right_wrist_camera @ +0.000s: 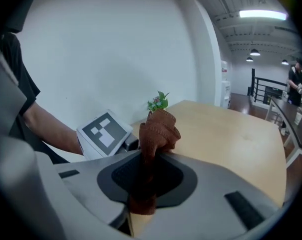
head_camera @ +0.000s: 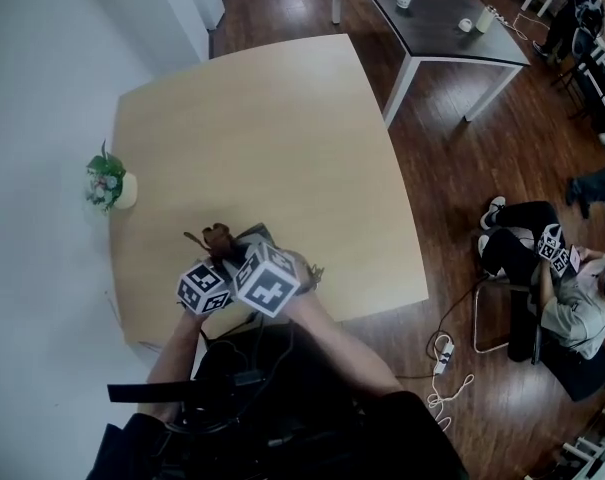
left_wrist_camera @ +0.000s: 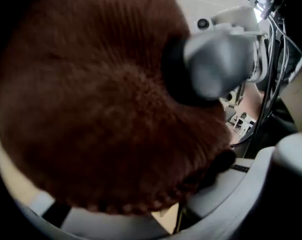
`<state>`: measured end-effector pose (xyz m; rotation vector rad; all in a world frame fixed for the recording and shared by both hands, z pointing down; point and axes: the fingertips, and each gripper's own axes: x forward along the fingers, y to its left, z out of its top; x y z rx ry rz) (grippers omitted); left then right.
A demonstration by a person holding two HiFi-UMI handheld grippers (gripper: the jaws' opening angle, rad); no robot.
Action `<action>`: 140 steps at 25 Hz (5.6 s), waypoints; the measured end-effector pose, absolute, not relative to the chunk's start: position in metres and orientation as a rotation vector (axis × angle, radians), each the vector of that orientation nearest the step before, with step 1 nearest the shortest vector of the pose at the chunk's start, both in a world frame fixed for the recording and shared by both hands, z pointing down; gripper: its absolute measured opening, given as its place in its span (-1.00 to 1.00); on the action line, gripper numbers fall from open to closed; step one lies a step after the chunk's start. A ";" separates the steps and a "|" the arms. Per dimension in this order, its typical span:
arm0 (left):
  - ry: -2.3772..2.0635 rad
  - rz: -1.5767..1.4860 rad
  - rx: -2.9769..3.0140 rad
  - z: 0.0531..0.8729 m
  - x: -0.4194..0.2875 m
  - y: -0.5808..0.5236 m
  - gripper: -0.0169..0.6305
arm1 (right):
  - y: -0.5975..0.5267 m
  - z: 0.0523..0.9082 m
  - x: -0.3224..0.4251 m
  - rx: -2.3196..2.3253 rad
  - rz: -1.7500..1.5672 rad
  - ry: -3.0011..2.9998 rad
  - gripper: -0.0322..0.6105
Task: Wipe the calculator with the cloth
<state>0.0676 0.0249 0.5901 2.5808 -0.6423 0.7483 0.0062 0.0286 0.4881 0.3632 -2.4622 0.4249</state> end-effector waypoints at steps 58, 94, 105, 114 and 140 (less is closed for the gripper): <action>-0.801 0.310 2.386 0.596 0.025 0.023 -0.63 | -0.022 0.605 0.126 0.712 0.738 -2.218 -0.69; -0.747 -0.334 1.784 0.612 0.003 -0.044 0.42 | -0.102 0.690 0.118 0.952 1.120 -2.094 -0.69; -0.867 -0.381 1.602 0.676 -0.059 -0.067 0.36 | -0.085 0.701 0.097 0.887 1.126 -2.153 -0.69; -0.928 -0.517 1.533 0.672 -0.082 -0.127 0.36 | -0.150 0.697 0.039 0.798 1.042 -2.216 -0.69; -0.932 -0.552 1.592 0.638 -0.124 -0.082 0.35 | -0.117 0.682 0.110 1.109 1.471 -2.212 -0.69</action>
